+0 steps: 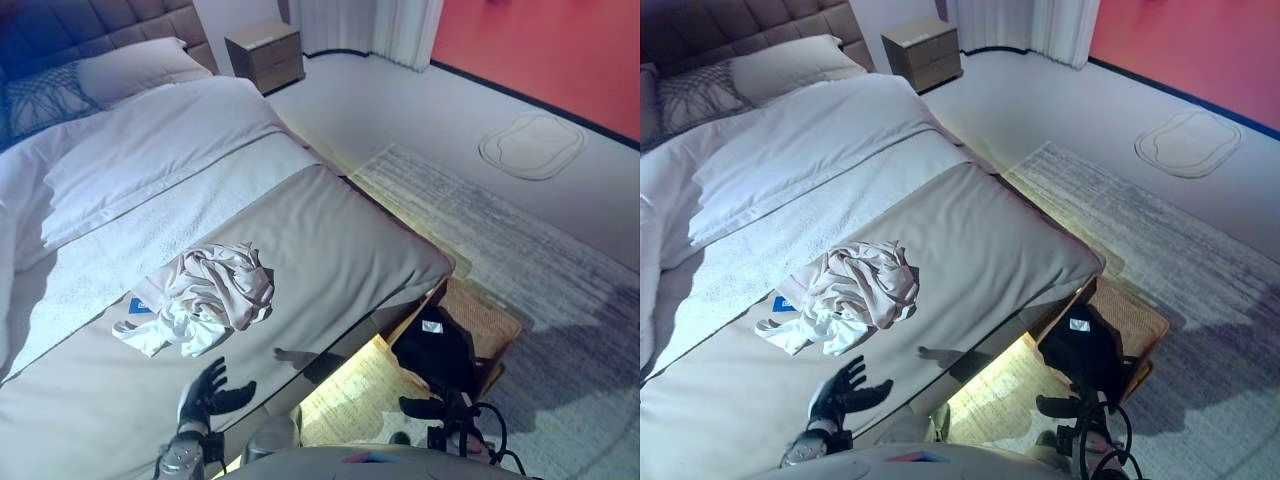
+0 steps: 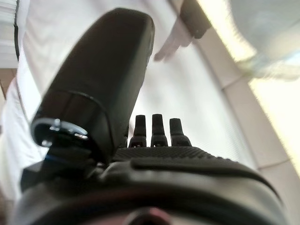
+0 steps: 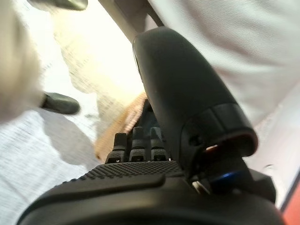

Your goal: Pick up the clothes from the bed and place them into the basket

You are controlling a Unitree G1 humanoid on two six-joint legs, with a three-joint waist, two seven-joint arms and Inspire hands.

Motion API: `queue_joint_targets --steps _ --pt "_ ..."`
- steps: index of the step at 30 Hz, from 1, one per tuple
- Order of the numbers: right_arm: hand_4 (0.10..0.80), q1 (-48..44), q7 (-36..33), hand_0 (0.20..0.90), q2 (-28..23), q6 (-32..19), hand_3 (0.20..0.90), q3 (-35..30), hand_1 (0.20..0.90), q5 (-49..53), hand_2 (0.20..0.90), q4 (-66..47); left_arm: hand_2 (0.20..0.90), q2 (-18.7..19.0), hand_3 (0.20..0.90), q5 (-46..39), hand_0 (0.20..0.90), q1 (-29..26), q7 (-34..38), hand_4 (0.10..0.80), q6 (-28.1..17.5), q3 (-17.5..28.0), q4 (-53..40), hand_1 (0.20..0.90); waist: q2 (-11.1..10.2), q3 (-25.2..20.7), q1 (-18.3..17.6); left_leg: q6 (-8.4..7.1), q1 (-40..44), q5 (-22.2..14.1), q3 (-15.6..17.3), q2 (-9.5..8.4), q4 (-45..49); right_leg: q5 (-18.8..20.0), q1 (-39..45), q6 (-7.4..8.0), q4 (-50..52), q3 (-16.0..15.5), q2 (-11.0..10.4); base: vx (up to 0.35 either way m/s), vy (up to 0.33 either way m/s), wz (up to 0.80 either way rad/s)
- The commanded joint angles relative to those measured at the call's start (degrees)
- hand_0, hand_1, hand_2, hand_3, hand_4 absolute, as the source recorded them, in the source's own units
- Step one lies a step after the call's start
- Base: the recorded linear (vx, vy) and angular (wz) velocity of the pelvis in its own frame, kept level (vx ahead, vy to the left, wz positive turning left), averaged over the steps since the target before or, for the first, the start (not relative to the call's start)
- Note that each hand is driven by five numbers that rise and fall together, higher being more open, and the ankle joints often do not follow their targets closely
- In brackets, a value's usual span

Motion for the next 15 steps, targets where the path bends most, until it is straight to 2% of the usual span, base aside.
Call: queue_joint_targets --steps 1,4,8,11,13,14,15 --pt "0.800 0.31 -1.52 0.900 -3.23 -2.62 0.900 0.12 0.900 -0.01 0.900 -4.53 0.900 1.59 0.900 1.80 0.900 -2.14 -0.59 0.800 -2.43 -0.43 -2.18 0.900 1.46 2.45 0.79 2.34 -6.62 3.56 6.98 1.85 -3.95 0.64 1.60 -2.97 4.78 -1.95 3.03 0.169 0.157 0.72" --pt "0.800 -0.23 -1.44 0.900 -3.51 -2.69 0.900 0.80 0.900 -2.03 0.900 -5.44 0.900 1.62 0.900 1.71 0.900 -1.45 0.84 0.800 -1.94 0.23 -1.91 0.900 1.35 0.90 1.42 3.64 -3.27 -0.65 5.82 -0.41 -7.28 0.64 2.03 -1.75 5.00 -3.04 1.09 0.167 0.214 0.40" --pt "0.800 0.07 0.45 0.900 -3.56 -3.71 0.900 2.37 0.900 -5.45 0.900 -9.90 0.900 2.75 0.900 1.84 0.900 -0.29 2.49 0.800 -0.97 1.11 -2.25 0.900 1.08 -1.55 2.39 5.01 1.01 -1.84 4.21 -2.36 -11.55 0.06 2.69 -0.86 5.31 -4.81 0.25 0.162 0.131 0.05" --pt "0.800 -1.10 3.46 0.900 -3.60 -3.58 0.900 5.19 0.900 -7.34 0.900 -14.83 0.900 4.19 0.900 3.32 0.900 0.11 1.10 0.800 -0.79 2.44 -2.67 0.900 0.25 -3.03 3.77 7.13 2.83 -2.89 2.48 -4.09 -12.51 -2.14 2.97 -0.40 10.07 -4.50 -0.16 0.148 0.094 0.21" --pt "0.800 -2.18 5.49 0.900 -4.14 -2.81 0.900 7.43 0.900 -11.03 0.900 -17.49 0.900 5.13 0.900 3.88 0.900 -0.05 -0.11 0.800 -0.42 2.51 -3.43 0.900 -0.08 -3.26 4.02 9.30 2.83 -3.51 1.89 -5.72 -11.80 1.40 -0.31 0.92 20.70 -2.60 -2.03 0.097 0.149 0.34" --pt "0.800 -2.27 5.99 0.900 -4.26 -2.80 0.900 7.62 0.900 -11.92 0.900 -17.75 0.900 5.18 0.900 3.90 0.900 -0.09 -0.21 0.800 -0.34 2.50 -3.54 0.900 -0.02 -3.43 4.03 9.50 2.59 -3.50 1.84 -5.77 -11.72 2.02 -0.87 1.01 21.25 -2.42 -2.06 0.097 0.177 0.40" --pt "0.800 -2.73 7.48 0.900 -4.85 -2.41 0.900 8.90 0.900 -14.17 0.900 -19.24 0.900 5.71 0.900 3.55 0.900 -0.26 -0.03 0.800 0.25 2.23 -4.23 0.900 0.47 -3.04 3.70 10.64 3.35 -4.34 1.17 -6.32 -11.74 5.49 -4.86 1.52 28.66 -0.81 -3.24 0.090 0.129 0.45"
